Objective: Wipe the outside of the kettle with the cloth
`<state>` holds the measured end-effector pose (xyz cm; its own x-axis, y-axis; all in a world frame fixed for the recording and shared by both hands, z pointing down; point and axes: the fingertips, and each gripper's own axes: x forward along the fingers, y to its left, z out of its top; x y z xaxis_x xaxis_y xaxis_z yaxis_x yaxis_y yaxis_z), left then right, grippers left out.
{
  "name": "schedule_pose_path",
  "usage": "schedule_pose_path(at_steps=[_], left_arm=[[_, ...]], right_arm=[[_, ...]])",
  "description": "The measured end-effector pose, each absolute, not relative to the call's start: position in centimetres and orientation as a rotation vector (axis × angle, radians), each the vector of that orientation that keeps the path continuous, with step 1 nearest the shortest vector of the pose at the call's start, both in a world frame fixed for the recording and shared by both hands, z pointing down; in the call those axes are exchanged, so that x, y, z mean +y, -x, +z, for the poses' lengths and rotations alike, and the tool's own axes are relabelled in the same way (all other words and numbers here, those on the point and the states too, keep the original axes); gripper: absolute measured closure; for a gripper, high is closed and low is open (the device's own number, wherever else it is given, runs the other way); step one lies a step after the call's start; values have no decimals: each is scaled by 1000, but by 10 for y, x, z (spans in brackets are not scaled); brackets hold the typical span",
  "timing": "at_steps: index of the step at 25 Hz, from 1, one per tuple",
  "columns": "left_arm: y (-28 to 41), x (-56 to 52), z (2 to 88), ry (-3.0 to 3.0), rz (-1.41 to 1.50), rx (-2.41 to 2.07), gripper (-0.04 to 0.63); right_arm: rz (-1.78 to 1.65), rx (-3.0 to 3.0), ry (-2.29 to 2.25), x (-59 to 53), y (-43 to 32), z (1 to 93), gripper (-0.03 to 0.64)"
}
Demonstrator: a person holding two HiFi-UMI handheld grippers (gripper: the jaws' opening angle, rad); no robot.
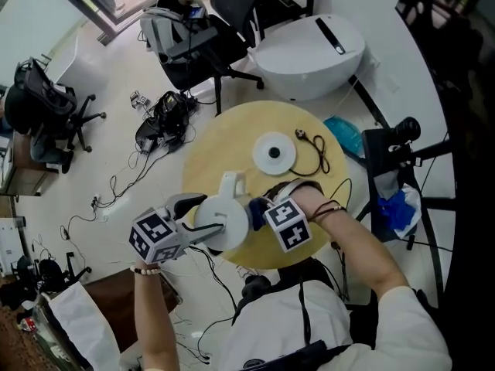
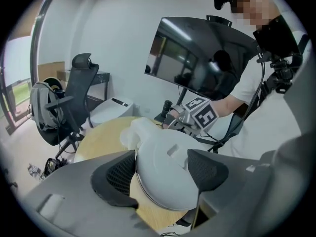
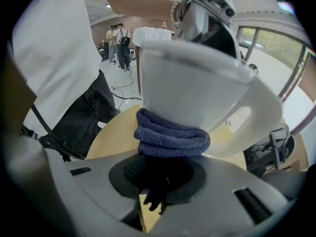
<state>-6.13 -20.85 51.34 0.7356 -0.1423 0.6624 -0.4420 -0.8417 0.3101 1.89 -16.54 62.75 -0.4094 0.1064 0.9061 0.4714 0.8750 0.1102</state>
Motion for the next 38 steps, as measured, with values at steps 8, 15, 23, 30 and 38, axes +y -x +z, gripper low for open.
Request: schedule_pose_path(at_steps=[8, 15, 23, 30, 38], left_arm=[[55, -216, 512, -2493, 921, -299, 267], [58, -222, 517, -2482, 965, -261, 265], [56, -224, 520, -2469, 893, -254, 261], [56, -227, 524, -2458, 878, -267, 248], [56, -229, 528, -2426, 828, -303, 241]], right_arm=[[-252, -1922, 405, -164, -18, 723, 541], [-384, -1863, 411, -187, -23, 724, 541], [-661, -1774, 411, -223, -17, 700, 540], [-809, -1819, 328, -240, -5, 615, 540], [-877, -1783, 299, -233, -10, 564, 541]])
